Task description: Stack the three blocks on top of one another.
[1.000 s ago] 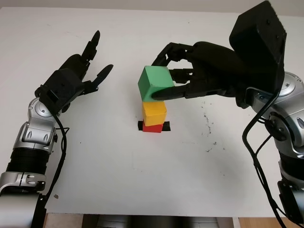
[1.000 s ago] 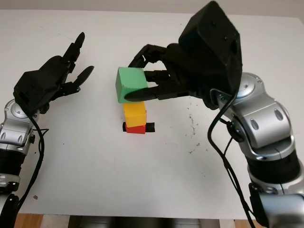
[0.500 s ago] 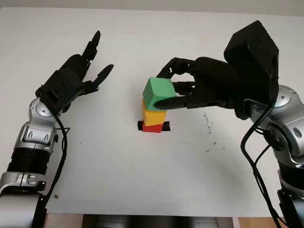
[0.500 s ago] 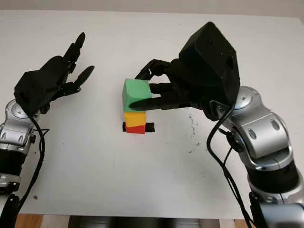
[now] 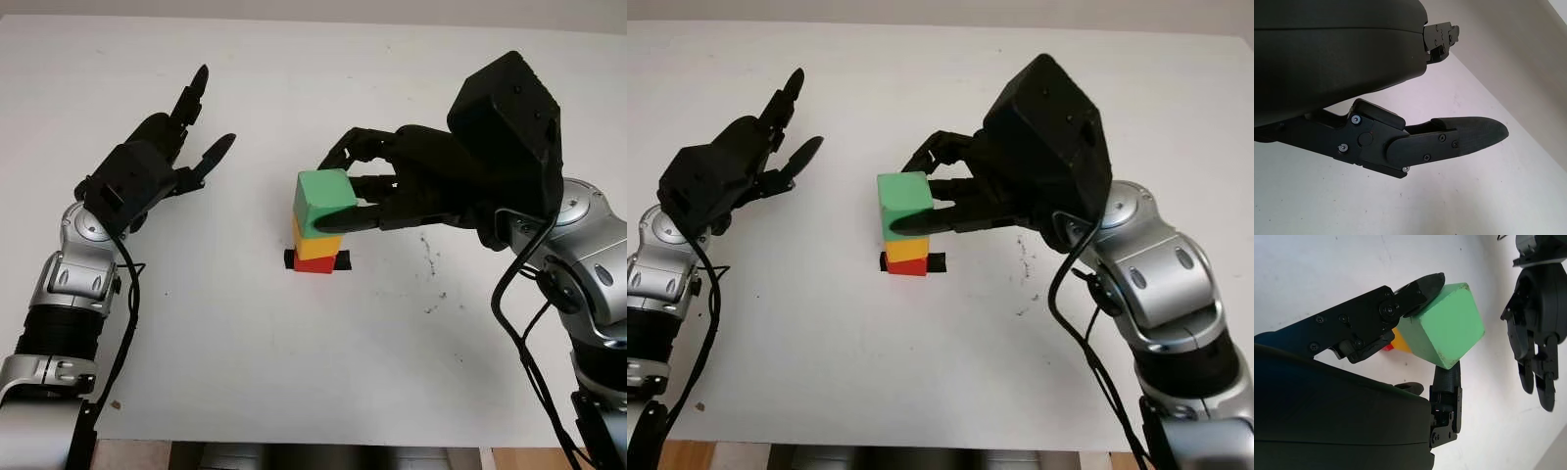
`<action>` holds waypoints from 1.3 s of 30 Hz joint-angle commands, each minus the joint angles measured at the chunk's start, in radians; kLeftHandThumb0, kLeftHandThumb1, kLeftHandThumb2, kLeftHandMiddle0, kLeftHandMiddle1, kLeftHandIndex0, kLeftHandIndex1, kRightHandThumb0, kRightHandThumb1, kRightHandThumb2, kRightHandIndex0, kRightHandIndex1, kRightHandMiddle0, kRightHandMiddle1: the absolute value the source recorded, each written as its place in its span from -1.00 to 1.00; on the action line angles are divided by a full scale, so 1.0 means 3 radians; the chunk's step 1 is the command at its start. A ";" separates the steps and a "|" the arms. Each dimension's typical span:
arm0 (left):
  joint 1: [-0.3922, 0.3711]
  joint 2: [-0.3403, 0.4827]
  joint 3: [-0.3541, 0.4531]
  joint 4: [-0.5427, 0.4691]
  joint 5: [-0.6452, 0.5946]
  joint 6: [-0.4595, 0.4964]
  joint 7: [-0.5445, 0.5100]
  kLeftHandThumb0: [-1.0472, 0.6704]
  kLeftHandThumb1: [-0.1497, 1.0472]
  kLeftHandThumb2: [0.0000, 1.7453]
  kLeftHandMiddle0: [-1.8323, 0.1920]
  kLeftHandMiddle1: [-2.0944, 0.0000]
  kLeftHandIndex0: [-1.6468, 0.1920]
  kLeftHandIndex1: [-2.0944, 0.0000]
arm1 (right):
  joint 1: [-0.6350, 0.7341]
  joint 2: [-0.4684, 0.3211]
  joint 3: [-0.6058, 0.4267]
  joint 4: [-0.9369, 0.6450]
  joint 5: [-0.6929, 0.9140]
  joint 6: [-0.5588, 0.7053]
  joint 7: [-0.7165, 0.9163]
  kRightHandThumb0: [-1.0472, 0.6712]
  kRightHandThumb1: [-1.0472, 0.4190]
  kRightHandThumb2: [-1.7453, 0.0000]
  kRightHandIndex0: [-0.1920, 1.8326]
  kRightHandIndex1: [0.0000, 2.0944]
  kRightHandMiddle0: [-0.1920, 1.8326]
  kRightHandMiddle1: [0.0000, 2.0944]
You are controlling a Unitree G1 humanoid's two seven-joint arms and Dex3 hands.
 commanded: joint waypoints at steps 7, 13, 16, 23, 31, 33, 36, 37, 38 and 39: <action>0.0068 -0.0002 -0.0003 -0.0063 0.0009 -0.0008 0.0017 -0.73 1.00 -0.33 1.00 1.00 1.00 1.00 | 0.0002 0.0063 0.0000 0.0095 -0.0089 -0.0250 -0.0001 -0.30 -0.93 0.94 -0.44 -0.95 -0.59 0.79; 0.0074 -0.0003 0.0012 -0.0046 -0.0026 -0.0041 0.0000 -0.73 1.00 -0.35 1.00 1.00 1.00 1.00 | 0.0011 0.0069 0.0026 0.0109 -0.0147 -0.0300 0.0007 -0.32 -0.93 0.94 -0.43 -0.95 -0.60 0.80; 0.0071 0.0006 -0.0002 -0.0056 -0.0004 -0.0024 0.0014 -0.73 1.00 -0.34 1.00 1.00 1.00 1.00 | 0.0022 0.0059 0.0036 0.0099 -0.0164 -0.0326 0.0035 -0.33 -0.93 0.94 -0.43 -0.94 -0.61 0.81; 0.0050 0.0004 -0.0009 -0.0029 0.0012 -0.0039 0.0015 -0.74 1.00 -0.33 1.00 1.00 1.00 1.00 | 0.0048 0.0022 0.0046 0.0068 -0.0165 -0.0337 0.0134 -0.34 -0.93 0.94 -0.44 -0.95 -0.60 0.80; 0.0054 0.0002 -0.0006 -0.0046 0.0007 -0.0024 0.0008 -0.73 1.00 -0.33 1.00 1.00 1.00 1.00 | 0.0055 -0.0012 0.0058 0.0034 -0.0169 -0.0315 0.0204 -0.36 -0.95 0.93 -0.45 -0.95 -0.60 0.80; 0.0056 0.0002 -0.0003 -0.0052 0.0002 -0.0021 0.0004 -0.73 1.00 -0.33 1.00 1.00 1.00 1.00 | 0.0058 -0.0011 0.0060 0.0031 -0.0176 -0.0318 0.0203 -0.36 -0.95 0.94 -0.45 -0.95 -0.60 0.79; 0.0062 0.0007 0.0001 -0.0057 -0.0005 -0.0029 -0.0004 -0.73 1.00 -0.33 1.00 1.00 1.00 1.00 | 0.0069 -0.0014 0.0072 0.0046 -0.0208 -0.0363 0.0195 -0.35 -0.95 0.94 -0.46 -0.96 -0.62 0.79; 0.0065 0.0008 0.0002 -0.0060 -0.0006 -0.0029 -0.0006 -0.73 1.00 -0.33 1.00 1.00 1.00 1.00 | 0.0072 -0.0019 0.0080 0.0048 -0.0223 -0.0382 0.0195 -0.36 -0.95 0.94 -0.46 -0.96 -0.62 0.79; 0.0067 0.0010 0.0002 -0.0064 -0.0006 -0.0026 -0.0007 -0.73 1.00 -0.33 1.00 1.00 1.00 1.00 | 0.0075 -0.0021 0.0089 0.0051 -0.0242 -0.0397 0.0193 -0.36 -0.95 0.94 -0.46 -0.96 -0.62 0.78; 0.0066 0.0013 0.0003 -0.0059 -0.0006 -0.0033 -0.0008 -0.73 1.00 -0.33 1.00 1.00 1.00 1.00 | 0.0078 -0.0022 0.0097 0.0056 -0.0261 -0.0402 0.0189 -0.37 -0.95 0.94 -0.46 -0.96 -0.64 0.75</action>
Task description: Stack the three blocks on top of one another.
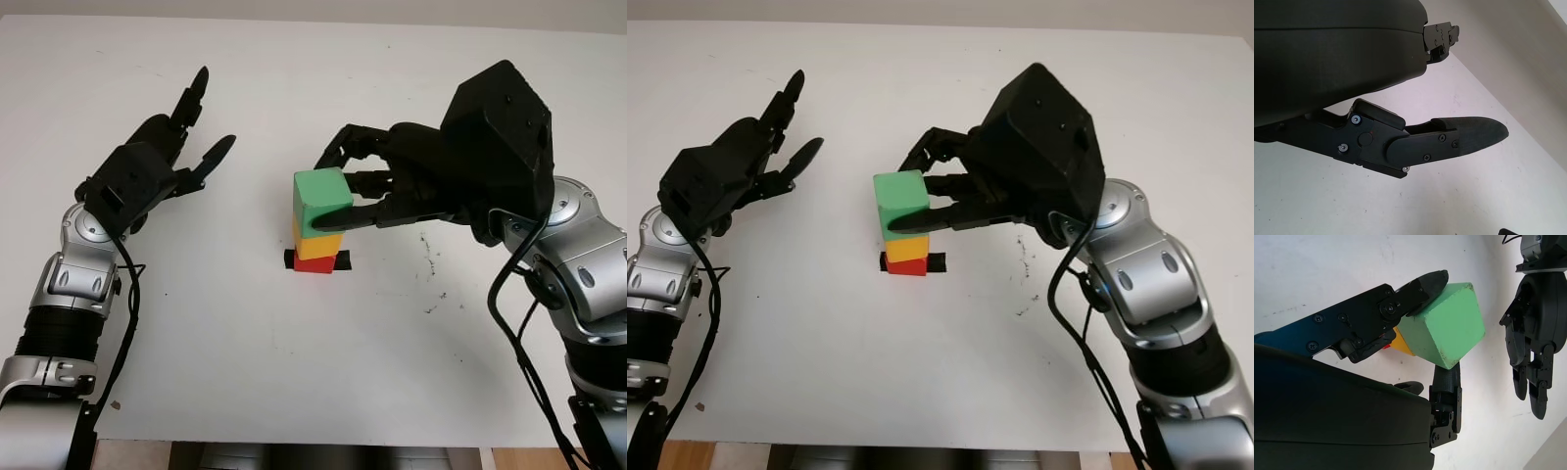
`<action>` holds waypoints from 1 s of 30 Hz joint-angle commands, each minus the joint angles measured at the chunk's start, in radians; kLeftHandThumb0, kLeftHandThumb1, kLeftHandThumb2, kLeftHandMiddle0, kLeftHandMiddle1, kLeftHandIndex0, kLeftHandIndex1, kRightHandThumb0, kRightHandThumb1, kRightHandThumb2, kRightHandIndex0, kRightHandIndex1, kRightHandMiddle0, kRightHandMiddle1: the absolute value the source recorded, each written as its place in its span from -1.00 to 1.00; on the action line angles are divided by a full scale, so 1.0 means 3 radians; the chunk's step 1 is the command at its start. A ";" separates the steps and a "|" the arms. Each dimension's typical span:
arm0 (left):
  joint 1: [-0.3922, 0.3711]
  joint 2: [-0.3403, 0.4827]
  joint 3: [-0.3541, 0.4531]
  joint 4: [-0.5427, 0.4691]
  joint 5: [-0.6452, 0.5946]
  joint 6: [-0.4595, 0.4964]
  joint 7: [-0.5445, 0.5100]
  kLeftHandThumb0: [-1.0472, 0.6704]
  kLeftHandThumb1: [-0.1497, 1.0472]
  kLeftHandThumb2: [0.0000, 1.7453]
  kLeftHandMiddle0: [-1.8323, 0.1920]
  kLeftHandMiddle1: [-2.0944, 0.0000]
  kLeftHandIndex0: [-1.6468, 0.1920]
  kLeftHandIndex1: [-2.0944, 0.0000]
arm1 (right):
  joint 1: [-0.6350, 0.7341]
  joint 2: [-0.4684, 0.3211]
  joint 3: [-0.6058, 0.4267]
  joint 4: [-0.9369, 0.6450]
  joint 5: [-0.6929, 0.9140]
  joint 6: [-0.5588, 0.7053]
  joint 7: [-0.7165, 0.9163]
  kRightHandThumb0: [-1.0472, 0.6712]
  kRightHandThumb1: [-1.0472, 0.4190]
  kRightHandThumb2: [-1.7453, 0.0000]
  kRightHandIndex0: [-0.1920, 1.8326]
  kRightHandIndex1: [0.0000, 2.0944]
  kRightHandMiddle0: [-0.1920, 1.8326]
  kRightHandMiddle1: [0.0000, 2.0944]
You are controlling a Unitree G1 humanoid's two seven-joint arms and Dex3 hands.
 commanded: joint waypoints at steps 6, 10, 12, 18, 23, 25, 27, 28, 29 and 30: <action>0.0061 0.0025 0.0002 -0.0050 -0.0002 -0.0013 -0.0014 -0.73 1.00 -0.34 1.00 1.00 0.98 0.98 | 0.0065 -0.0190 0.0150 0.0023 -0.0178 -0.0454 0.0207 -0.72 -0.89 0.94 -0.75 -0.98 -0.85 -0.53; 0.0063 0.0034 -0.0001 -0.0046 0.0009 -0.0032 -0.0013 -0.73 1.00 -0.33 1.00 0.99 0.98 0.97 | 0.0093 -0.0229 0.0140 0.0104 -0.0189 -0.0724 0.0400 -0.79 -0.87 0.94 -0.97 -0.99 -0.99 -0.90; 0.0061 0.0039 -0.0004 -0.0050 0.0019 -0.0019 -0.0011 -0.73 1.00 -0.33 1.00 0.99 0.98 0.96 | 0.0087 -0.0266 0.0134 0.0107 -0.0190 -0.0739 0.0488 -0.84 -0.87 0.94 -0.99 -1.00 -1.00 -0.97; 0.0076 0.0043 0.0006 -0.0072 0.0009 -0.0012 -0.0028 -0.72 1.00 -0.33 1.00 0.99 0.98 0.96 | 0.0018 -0.0448 -0.0005 -0.0033 -0.0031 -0.0587 0.0831 -0.94 -0.85 0.94 -1.00 -1.00 -1.00 -1.00; 0.0088 0.0030 0.0012 -0.0086 0.0007 0.0013 -0.0011 -0.73 1.00 -0.34 1.00 0.99 0.99 0.95 | -0.0008 -0.0526 -0.0441 -0.0176 0.0433 -0.0430 0.1096 -0.98 -0.83 0.95 -1.00 -1.00 -1.00 -1.00; 0.0085 0.0025 0.0011 -0.0072 0.0008 0.0003 -0.0004 -0.73 1.00 -0.34 1.00 0.99 0.99 0.95 | 0.0014 -0.0460 -0.0736 -0.0229 0.0637 -0.0468 0.1055 -0.98 -0.81 0.95 -1.00 -1.00 -1.00 -1.00; 0.0075 0.0023 0.0005 -0.0042 0.0013 -0.0013 -0.0001 -0.73 1.00 -0.34 1.00 0.99 0.99 0.95 | 0.0093 -0.0196 -0.1083 -0.0263 0.0811 -0.0533 0.0778 -0.98 -0.87 0.92 -1.00 -1.00 -1.00 -1.00; 0.0068 0.0024 -0.0001 -0.0025 0.0018 -0.0020 0.0000 -0.73 1.00 -0.34 1.00 1.00 0.99 0.95 | 0.0178 -0.0062 -0.1185 -0.0269 0.0773 -0.0725 0.0582 -0.97 -0.93 0.81 -1.00 -1.00 -1.00 -1.00; 0.0062 0.0024 -0.0005 -0.0011 0.0023 -0.0026 0.0001 -0.74 1.00 -0.33 1.00 0.99 0.99 0.95 | 0.0242 0.0020 -0.1234 -0.0269 0.0739 -0.0876 0.0445 -0.89 -0.97 0.54 -1.00 -1.00 -1.00 -1.00; 0.0058 0.0016 -0.0007 -0.0002 0.0020 -0.0028 0.0002 -0.75 1.00 -0.33 1.00 0.99 0.99 0.96 | 0.0280 0.0173 -0.1291 -0.0260 0.0689 -0.0916 0.0189 -0.85 -0.99 0.43 -1.00 -1.00 -1.00 -1.00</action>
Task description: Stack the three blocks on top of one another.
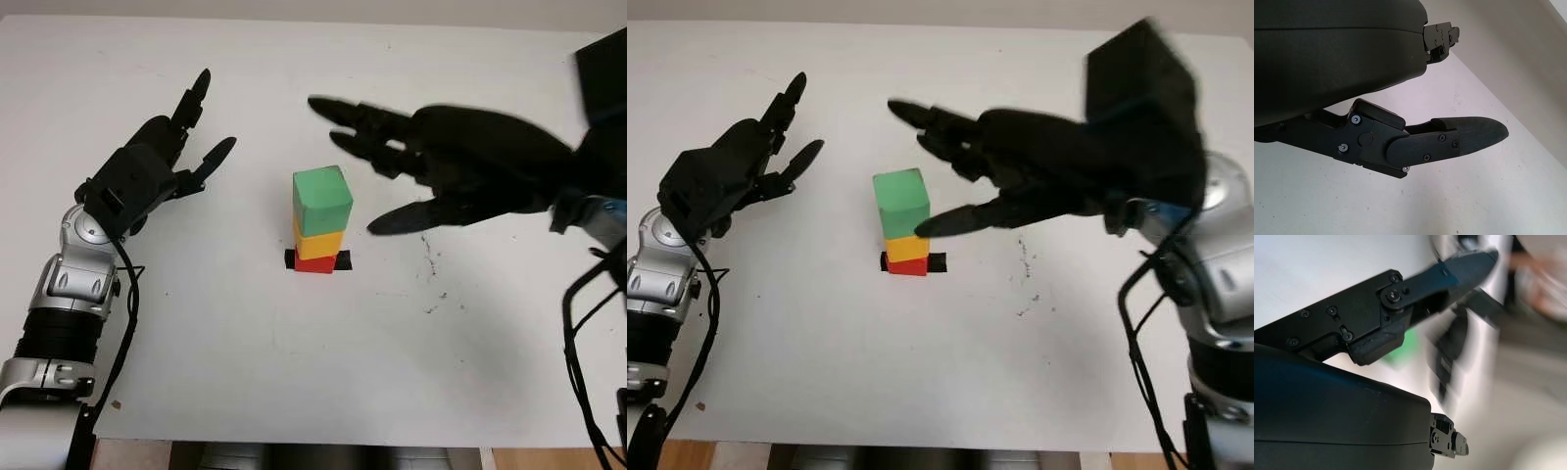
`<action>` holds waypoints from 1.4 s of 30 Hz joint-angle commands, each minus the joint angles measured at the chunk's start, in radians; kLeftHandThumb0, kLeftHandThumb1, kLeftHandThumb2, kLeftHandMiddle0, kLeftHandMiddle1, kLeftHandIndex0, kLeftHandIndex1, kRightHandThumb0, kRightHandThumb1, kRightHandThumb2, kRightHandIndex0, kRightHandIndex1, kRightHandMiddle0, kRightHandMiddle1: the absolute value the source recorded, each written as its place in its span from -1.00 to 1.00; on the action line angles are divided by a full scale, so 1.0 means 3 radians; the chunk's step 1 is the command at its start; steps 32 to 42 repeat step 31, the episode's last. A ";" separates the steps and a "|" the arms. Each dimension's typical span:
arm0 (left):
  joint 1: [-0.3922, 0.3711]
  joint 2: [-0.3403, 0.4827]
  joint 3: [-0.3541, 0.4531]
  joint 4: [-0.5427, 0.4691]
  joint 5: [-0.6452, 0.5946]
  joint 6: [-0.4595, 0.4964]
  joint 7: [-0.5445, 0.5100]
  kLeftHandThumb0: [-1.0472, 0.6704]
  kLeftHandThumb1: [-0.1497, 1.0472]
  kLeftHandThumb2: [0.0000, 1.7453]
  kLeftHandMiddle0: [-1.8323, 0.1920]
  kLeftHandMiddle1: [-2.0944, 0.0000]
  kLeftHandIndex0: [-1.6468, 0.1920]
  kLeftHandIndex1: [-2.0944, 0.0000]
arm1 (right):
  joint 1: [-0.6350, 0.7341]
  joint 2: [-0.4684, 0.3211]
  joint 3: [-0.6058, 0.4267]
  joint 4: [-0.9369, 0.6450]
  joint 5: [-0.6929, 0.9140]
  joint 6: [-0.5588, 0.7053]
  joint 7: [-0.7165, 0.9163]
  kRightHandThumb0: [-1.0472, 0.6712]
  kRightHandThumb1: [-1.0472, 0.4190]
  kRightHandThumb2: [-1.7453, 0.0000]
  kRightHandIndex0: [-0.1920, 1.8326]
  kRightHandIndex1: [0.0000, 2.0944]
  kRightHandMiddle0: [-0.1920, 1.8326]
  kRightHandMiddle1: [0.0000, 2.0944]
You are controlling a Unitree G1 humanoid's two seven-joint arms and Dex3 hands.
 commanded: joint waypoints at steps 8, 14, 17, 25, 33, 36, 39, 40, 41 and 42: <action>0.0036 -0.0079 0.0048 0.0092 -0.0076 -0.0124 0.0091 -0.75 1.00 -0.31 1.00 1.00 1.00 1.00 | 0.0315 0.0603 0.0027 0.1061 -0.0562 -0.0861 -0.0977 -0.75 -1.00 0.15 -1.00 -1.00 -1.00 -1.00; 0.0094 -0.0094 0.0089 0.0053 -0.0124 -0.0077 0.0143 -0.78 1.00 -0.32 1.00 1.00 1.00 1.00 | 0.0354 0.0855 0.0061 0.1574 -0.0704 -0.1138 -0.1275 -0.76 -1.00 0.15 -1.00 -1.00 -1.00 -1.00; 0.0130 -0.0158 0.0147 0.0059 -0.0251 -0.0006 0.0138 -0.79 1.00 -0.35 1.00 1.00 1.00 1.00 | 0.0339 0.0904 0.0089 0.1721 -0.0734 -0.1153 -0.1325 -0.77 -1.00 0.16 -1.00 -1.00 -1.00 -1.00; 0.0210 -0.0345 0.0237 0.0000 -0.0467 0.0003 0.0225 -0.74 1.00 -0.39 1.00 1.00 1.00 1.00 | 0.0301 0.1092 0.0035 0.1969 -0.0665 -0.1107 -0.1483 -0.74 -1.00 0.15 -1.00 -1.00 -1.00 -1.00; 0.0249 -0.0498 0.0252 -0.0011 -0.0562 -0.0091 0.0284 -0.70 1.00 -0.37 1.00 0.99 1.00 0.99 | 0.0311 0.1148 0.0059 0.2008 -0.0627 -0.1055 -0.1498 -0.73 -1.00 0.15 -1.00 -1.00 -1.00 -1.00; 0.0249 -0.0498 0.0252 -0.0011 -0.0562 -0.0091 0.0284 -0.70 1.00 -0.37 1.00 0.99 1.00 0.99 | 0.0311 0.1148 0.0059 0.2008 -0.0627 -0.1055 -0.1498 -0.73 -1.00 0.15 -1.00 -1.00 -1.00 -1.00; 0.0249 -0.0498 0.0252 -0.0011 -0.0562 -0.0091 0.0284 -0.70 1.00 -0.37 1.00 0.99 1.00 0.99 | 0.0311 0.1148 0.0059 0.2008 -0.0627 -0.1055 -0.1498 -0.73 -1.00 0.15 -1.00 -1.00 -1.00 -1.00; 0.0249 -0.0498 0.0252 -0.0011 -0.0562 -0.0091 0.0284 -0.70 1.00 -0.37 1.00 0.99 1.00 0.99 | 0.0311 0.1148 0.0059 0.2008 -0.0627 -0.1055 -0.1498 -0.73 -1.00 0.15 -1.00 -1.00 -1.00 -1.00; 0.0249 -0.0498 0.0252 -0.0011 -0.0562 -0.0091 0.0284 -0.70 1.00 -0.37 1.00 0.99 1.00 0.99 | 0.0311 0.1148 0.0059 0.2008 -0.0627 -0.1055 -0.1498 -0.73 -1.00 0.15 -1.00 -1.00 -1.00 -1.00; 0.0249 -0.0498 0.0252 -0.0011 -0.0562 -0.0091 0.0284 -0.70 1.00 -0.37 1.00 0.99 1.00 0.99 | 0.0311 0.1148 0.0059 0.2008 -0.0627 -0.1055 -0.1498 -0.73 -1.00 0.15 -1.00 -1.00 -1.00 -1.00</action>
